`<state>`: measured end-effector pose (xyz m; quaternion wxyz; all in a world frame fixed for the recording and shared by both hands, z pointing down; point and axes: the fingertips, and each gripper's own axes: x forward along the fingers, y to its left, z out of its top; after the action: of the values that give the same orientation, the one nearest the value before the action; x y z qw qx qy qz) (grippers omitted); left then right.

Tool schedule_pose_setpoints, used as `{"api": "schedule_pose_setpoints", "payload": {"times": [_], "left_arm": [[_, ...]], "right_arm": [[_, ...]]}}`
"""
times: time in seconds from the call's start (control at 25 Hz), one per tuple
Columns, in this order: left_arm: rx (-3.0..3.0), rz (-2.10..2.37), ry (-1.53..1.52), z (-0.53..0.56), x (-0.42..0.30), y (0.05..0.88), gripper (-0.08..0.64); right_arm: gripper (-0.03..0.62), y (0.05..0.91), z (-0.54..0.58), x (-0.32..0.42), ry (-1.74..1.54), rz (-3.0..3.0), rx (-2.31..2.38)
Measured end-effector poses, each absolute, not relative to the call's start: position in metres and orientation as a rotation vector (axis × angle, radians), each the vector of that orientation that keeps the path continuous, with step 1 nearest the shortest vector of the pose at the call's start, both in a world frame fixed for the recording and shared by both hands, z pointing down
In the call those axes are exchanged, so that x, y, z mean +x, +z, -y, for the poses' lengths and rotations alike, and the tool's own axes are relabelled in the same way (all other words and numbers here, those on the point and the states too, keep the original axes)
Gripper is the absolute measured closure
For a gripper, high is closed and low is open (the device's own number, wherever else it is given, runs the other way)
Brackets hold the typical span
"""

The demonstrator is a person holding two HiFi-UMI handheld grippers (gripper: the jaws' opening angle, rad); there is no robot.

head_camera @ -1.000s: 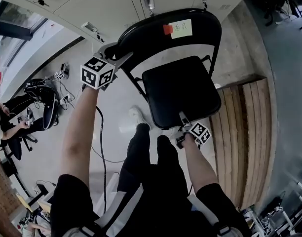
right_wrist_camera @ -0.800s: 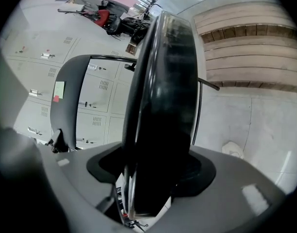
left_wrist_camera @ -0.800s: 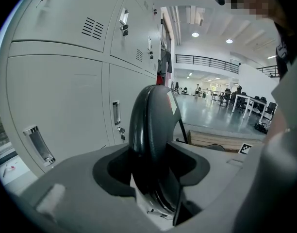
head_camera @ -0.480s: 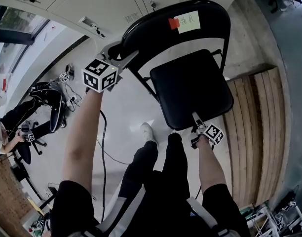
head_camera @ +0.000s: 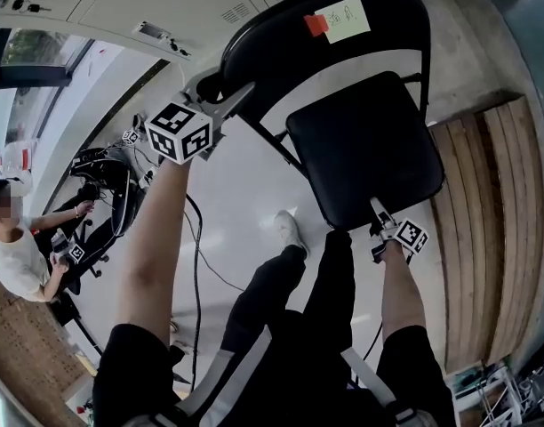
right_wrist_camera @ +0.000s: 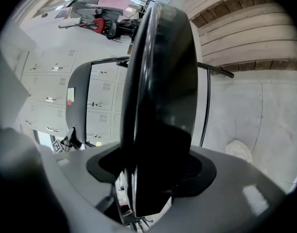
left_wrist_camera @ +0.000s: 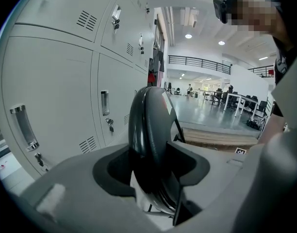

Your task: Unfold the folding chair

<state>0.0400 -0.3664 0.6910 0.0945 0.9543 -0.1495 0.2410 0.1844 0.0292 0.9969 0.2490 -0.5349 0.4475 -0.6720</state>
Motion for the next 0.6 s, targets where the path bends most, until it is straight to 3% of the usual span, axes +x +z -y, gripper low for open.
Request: {"api": "schedule_pose_setpoints", "payload": {"times": [0.6], "left_arm": [[2.849, 0.455, 0.661, 0.37, 0.039, 0.691, 0.352]], "right_arm": [[0.282, 1.023, -0.027, 0.174, -1.836, -1.211, -1.382]]}}
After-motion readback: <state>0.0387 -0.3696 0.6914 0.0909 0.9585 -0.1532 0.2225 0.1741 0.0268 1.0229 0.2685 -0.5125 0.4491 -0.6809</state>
